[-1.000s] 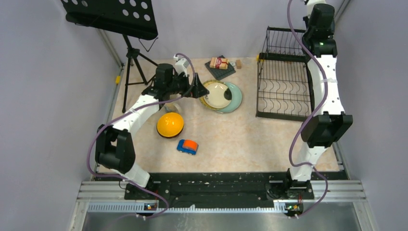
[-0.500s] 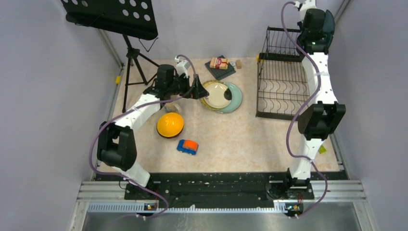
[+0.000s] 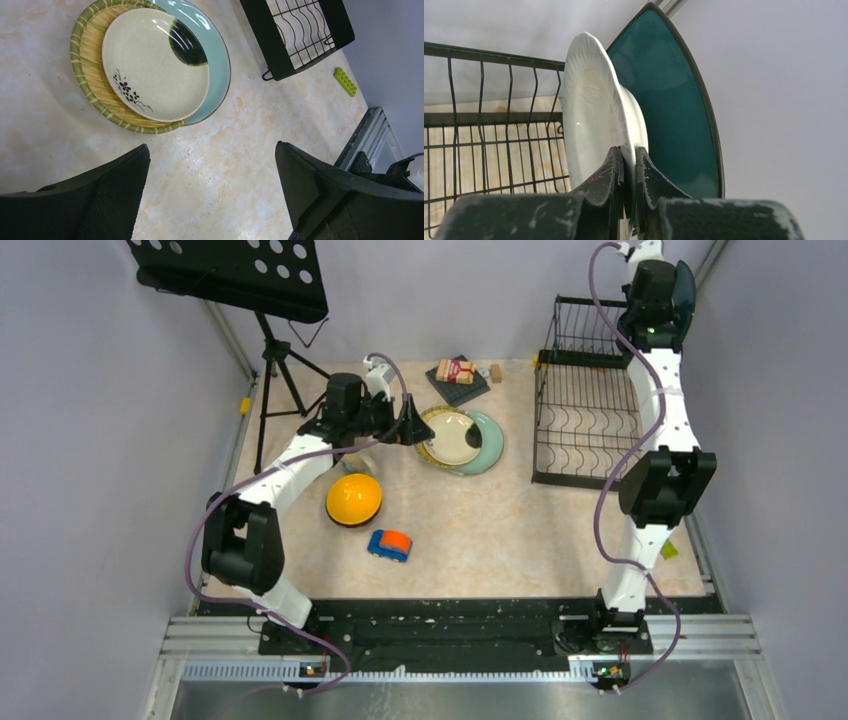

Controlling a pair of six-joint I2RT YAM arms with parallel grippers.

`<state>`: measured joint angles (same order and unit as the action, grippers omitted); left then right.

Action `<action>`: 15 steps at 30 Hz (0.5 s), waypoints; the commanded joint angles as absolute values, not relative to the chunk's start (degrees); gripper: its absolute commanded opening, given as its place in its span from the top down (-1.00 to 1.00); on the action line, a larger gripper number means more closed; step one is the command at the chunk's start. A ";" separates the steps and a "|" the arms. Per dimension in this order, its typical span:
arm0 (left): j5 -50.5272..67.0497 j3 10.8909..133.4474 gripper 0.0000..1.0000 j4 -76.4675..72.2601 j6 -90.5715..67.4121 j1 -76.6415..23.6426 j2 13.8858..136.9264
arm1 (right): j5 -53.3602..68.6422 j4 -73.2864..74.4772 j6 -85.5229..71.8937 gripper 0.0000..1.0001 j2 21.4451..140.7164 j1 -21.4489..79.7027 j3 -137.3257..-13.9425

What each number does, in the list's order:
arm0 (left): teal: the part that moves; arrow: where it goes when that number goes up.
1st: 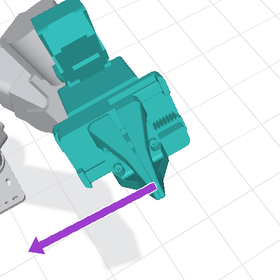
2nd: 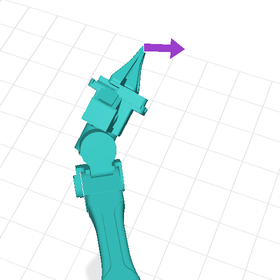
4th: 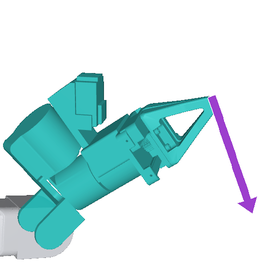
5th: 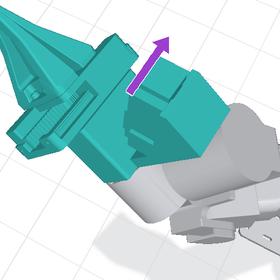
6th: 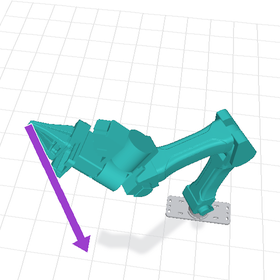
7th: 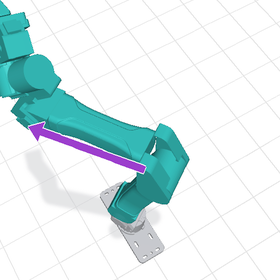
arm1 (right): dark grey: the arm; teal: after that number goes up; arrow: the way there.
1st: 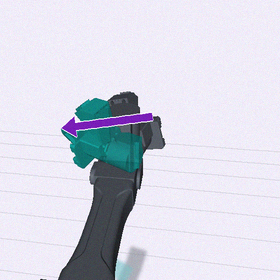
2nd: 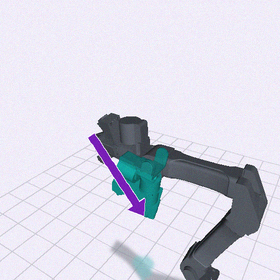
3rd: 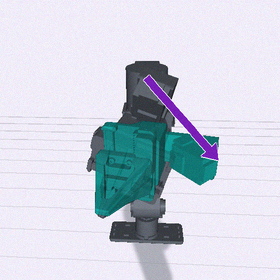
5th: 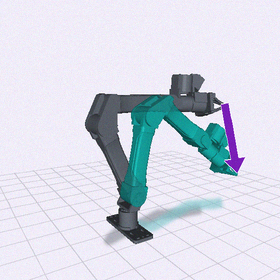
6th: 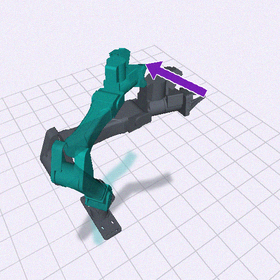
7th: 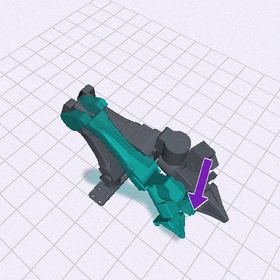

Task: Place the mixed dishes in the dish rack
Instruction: Insert the plate into the dish rack.

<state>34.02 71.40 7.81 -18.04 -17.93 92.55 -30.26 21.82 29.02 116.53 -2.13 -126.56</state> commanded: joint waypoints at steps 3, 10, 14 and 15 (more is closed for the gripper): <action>35.54 74.21 -0.98 6.57 -17.67 -17.67 93.31 | -29.60 18.59 27.90 1.00 115.99 -3.60 -129.77; 35.31 74.52 -0.97 6.92 -17.58 -17.66 93.25 | -28.51 20.31 26.57 0.96 116.74 -3.60 -130.57; 35.47 74.53 -0.97 6.94 -17.58 -17.58 93.33 | -27.88 20.32 25.26 0.81 116.39 -3.69 -131.47; 35.45 74.59 -0.98 6.94 -17.58 -17.60 93.42 | -27.49 20.76 25.04 0.80 116.37 -3.69 -132.16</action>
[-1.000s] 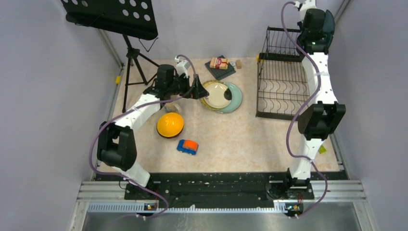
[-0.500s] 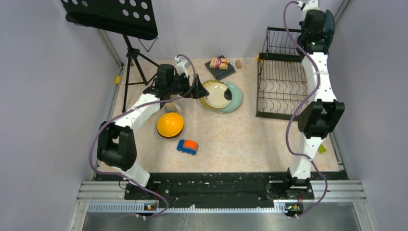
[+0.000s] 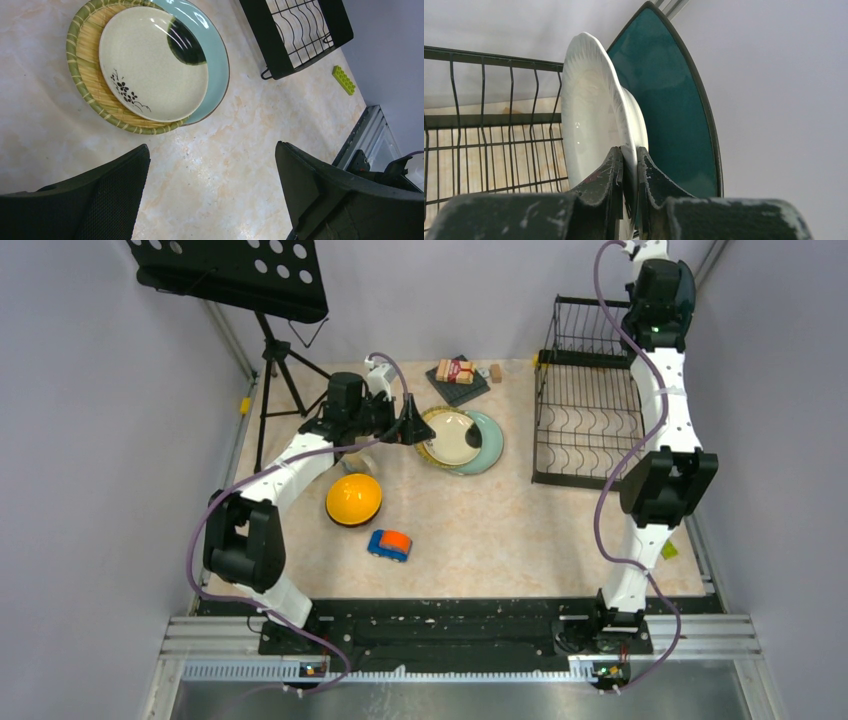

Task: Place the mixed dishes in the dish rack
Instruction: Insert the plate into the dish rack.

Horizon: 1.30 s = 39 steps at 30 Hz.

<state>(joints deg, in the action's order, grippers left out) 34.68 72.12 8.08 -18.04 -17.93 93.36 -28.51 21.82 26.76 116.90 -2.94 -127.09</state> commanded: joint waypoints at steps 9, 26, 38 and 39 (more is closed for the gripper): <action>35.42 74.42 -0.97 6.86 -17.78 -17.64 93.33 | -28.65 22.15 25.30 0.69 116.33 -4.04 -130.62; 35.81 74.62 -0.96 6.78 -18.17 -17.63 93.80 | -24.15 23.71 24.57 0.47 115.25 -4.08 -130.49; 35.86 74.54 -0.94 6.68 -18.46 -17.60 93.64 | -17.60 25.53 26.33 0.11 112.18 -4.74 -126.94; 35.86 74.61 -0.94 6.68 -18.46 -17.62 93.61 | -17.46 25.69 26.25 0.08 112.11 -4.85 -127.06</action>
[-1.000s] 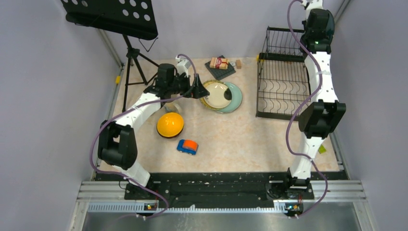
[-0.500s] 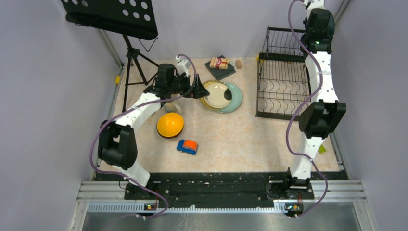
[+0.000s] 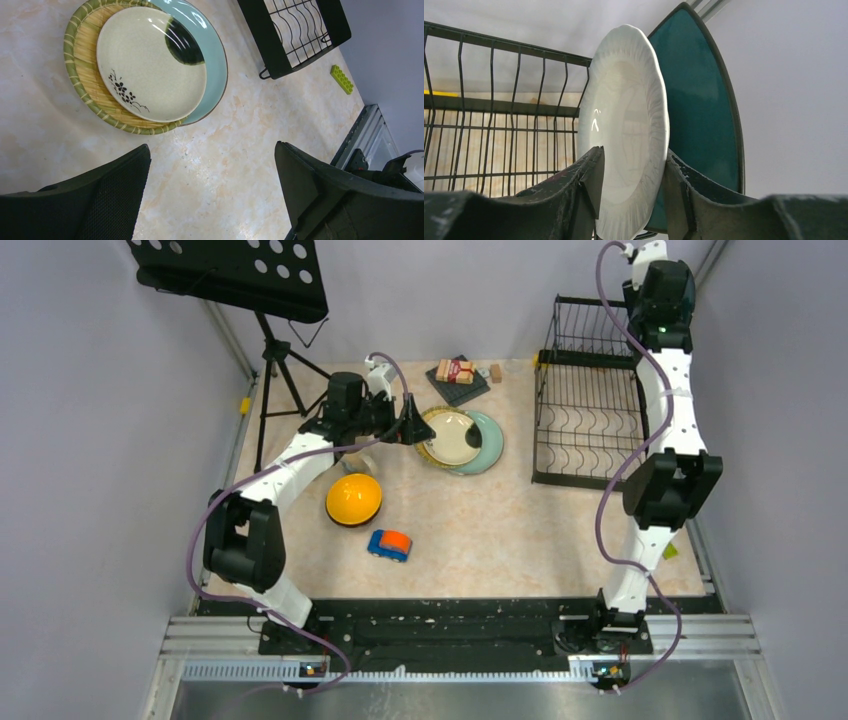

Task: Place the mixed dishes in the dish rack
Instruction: Insert the plate into the dish rack.

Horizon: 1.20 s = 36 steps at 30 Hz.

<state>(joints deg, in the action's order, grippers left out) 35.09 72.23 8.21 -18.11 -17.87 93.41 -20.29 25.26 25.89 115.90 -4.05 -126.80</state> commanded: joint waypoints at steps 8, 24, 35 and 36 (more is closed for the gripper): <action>36.03 74.87 -0.94 6.77 -18.50 -17.66 93.72 | -16.90 26.06 23.98 0.07 111.32 -6.44 -127.54; 36.07 75.21 -0.93 6.85 -18.75 -17.59 94.04 | -15.43 26.30 21.01 -0.13 110.04 -7.45 -129.44; 28.49 73.55 -0.97 7.89 -18.63 -17.58 91.37 | -9.46 26.75 15.44 -0.44 106.09 -7.38 -131.30; 27.20 73.22 -0.97 7.91 -18.94 -17.58 90.86 | -8.11 26.62 15.12 -0.45 105.74 -7.38 -131.15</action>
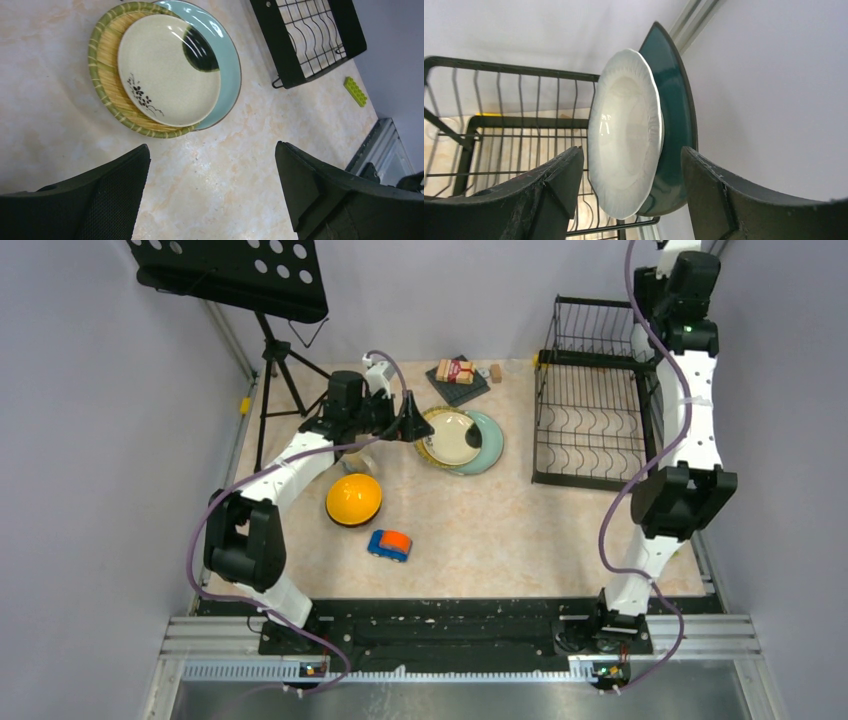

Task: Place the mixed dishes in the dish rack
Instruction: Insert the plate into the dish rack.

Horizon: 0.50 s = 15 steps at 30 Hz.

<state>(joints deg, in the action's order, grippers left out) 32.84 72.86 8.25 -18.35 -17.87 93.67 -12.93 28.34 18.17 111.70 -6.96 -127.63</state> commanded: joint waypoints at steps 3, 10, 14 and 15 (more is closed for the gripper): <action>24.80 72.51 -0.97 7.44 -19.56 -17.58 89.80 | -6.49 27.65 13.62 -0.46 105.19 -7.38 -132.23; 21.67 70.41 -0.98 6.18 -20.64 -17.49 87.82 | -0.81 28.82 4.12 -0.46 99.76 -7.30 -129.38; 21.86 69.95 -0.97 6.96 -21.17 -17.49 87.52 | 7.11 19.71 -5.56 -0.46 87.82 -7.29 -110.70; 21.74 69.29 -0.97 6.80 -20.97 -17.49 86.95 | 8.24 16.66 -8.14 -0.45 84.94 -7.29 -105.66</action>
<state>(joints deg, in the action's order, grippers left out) 22.92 70.70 8.16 -20.27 -17.67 90.08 0.25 25.52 3.42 96.31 -6.94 -118.02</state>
